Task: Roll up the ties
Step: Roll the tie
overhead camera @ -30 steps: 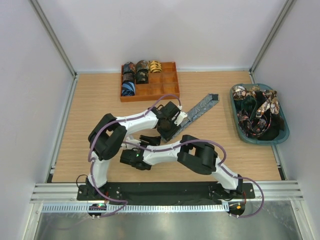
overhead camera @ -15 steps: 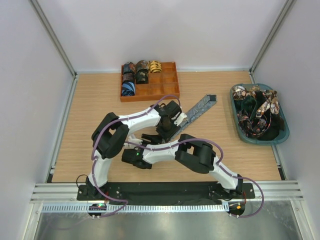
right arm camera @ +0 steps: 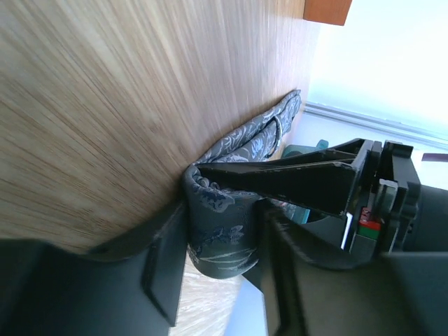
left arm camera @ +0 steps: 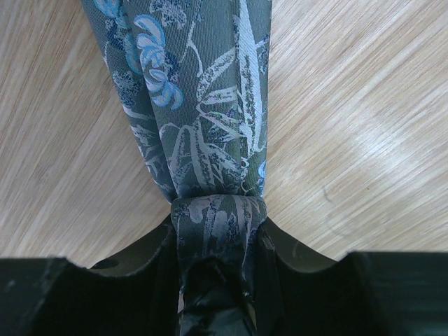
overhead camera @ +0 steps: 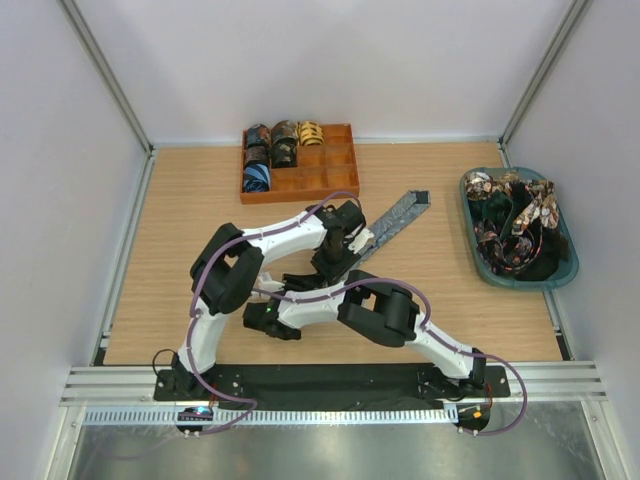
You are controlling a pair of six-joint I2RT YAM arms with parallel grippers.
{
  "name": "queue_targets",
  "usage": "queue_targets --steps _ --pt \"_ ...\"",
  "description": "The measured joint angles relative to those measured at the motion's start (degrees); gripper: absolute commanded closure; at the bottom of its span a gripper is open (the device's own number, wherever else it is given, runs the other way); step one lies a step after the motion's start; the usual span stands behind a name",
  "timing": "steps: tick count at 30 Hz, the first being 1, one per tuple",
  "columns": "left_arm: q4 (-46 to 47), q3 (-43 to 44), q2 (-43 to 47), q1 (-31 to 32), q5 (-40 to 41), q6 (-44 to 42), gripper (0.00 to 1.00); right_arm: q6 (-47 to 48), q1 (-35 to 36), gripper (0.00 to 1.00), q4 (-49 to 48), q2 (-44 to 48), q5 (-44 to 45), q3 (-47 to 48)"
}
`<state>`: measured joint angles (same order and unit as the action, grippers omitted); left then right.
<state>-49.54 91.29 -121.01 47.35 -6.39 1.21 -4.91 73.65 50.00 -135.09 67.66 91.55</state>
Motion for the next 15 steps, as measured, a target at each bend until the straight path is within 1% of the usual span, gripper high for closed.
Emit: queue_targets --steps 1,3,4,5,7,8,9,10,15 --pt "0.0 0.0 0.0 0.0 0.0 0.0 0.84 -0.2 0.0 0.59 0.0 -0.3 0.0 0.1" --pt "0.0 0.0 0.0 0.0 0.0 -0.1 0.8 -0.3 0.0 0.62 0.3 -0.5 0.2 0.1" --pt "0.0 0.0 0.0 0.0 0.0 -0.2 0.78 -0.4 0.0 0.66 0.3 -0.6 0.2 0.2" --pt "0.0 0.0 0.0 0.0 0.0 -0.2 0.74 -0.6 0.0 0.67 0.4 -0.6 0.2 0.2" --pt "0.0 0.0 0.0 0.0 0.0 -0.2 0.69 -0.8 0.0 0.68 0.4 -0.6 0.2 0.2" --pt "0.0 0.0 0.0 0.0 0.0 -0.2 0.65 -0.9 0.0 0.68 0.5 -0.6 0.1 0.3" --pt "0.1 0.0 0.0 0.0 0.0 -0.2 0.63 -0.9 0.0 0.68 0.4 -0.6 0.1 0.3" --pt "0.1 -0.1 0.1 0.0 0.0 -0.2 0.59 -1.0 0.0 0.69 0.4 -0.6 0.0 0.3" --pt "0.3 -0.3 0.4 0.0 -0.6 -0.3 0.49 -1.3 -0.1 0.68 0.7 -0.5 -0.5 0.4"
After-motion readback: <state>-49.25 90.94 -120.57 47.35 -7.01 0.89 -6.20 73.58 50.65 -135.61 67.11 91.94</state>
